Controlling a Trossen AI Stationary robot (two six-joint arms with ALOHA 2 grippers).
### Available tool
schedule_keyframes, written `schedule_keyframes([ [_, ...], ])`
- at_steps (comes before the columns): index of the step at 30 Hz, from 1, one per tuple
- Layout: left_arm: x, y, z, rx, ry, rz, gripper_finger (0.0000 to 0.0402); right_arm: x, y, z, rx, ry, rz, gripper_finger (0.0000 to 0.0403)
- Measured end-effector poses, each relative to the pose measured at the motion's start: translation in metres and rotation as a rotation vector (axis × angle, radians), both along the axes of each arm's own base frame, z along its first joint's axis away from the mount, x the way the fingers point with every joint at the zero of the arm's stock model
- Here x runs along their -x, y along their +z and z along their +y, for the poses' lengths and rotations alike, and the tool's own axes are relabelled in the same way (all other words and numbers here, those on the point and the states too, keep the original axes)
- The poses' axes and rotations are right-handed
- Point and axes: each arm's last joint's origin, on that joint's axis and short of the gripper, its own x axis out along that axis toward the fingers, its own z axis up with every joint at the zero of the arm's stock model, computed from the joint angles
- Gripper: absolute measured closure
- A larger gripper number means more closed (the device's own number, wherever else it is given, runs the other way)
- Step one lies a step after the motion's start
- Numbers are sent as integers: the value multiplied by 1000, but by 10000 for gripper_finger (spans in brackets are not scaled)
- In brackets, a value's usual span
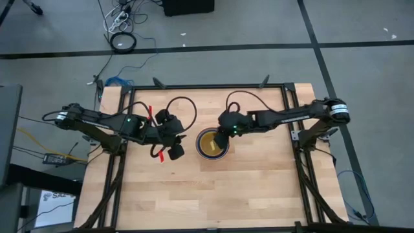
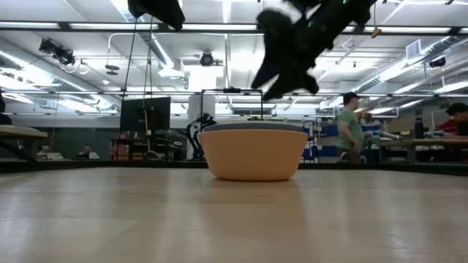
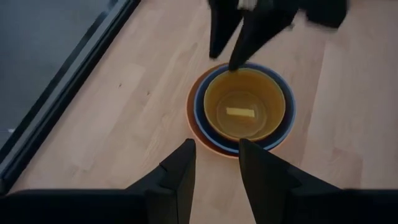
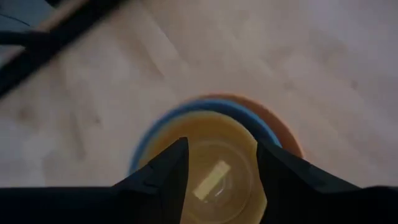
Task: Nest bowls inside each other
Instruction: Return to Home Position
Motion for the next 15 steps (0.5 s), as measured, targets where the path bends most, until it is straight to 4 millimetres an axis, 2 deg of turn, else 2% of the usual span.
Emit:
schedule_keyframes([
  [2, 0, 0, 0, 6, 3, -9, 270, 6, 16, 7, 52, 44, -63, 225],
  [6, -4, 3, -3, 52, 15, -76, 270, 23, 59, 31, 229, 275, -254, 225],
  [8, -8, 14, -4, 23, -37, -139, 270, 39, 83, 45, 338, 413, -359, 226],
  [9, -3, 24, -4, 11, -50, -177, 270, 50, 94, 50, 380, 460, -402, 226],
  [11, 17, 60, 1, -8, -59, -329, 270, 80, 122, 54, 440, 489, -512, 226],
  [13, 52, 101, 5, -46, -102, -552, 270, 117, 145, 54, 500, 481, -591, 226],
  [15, 86, 127, 6, -103, -188, -704, 270, 152, 162, 52, 555, 465, -662, 226],
])
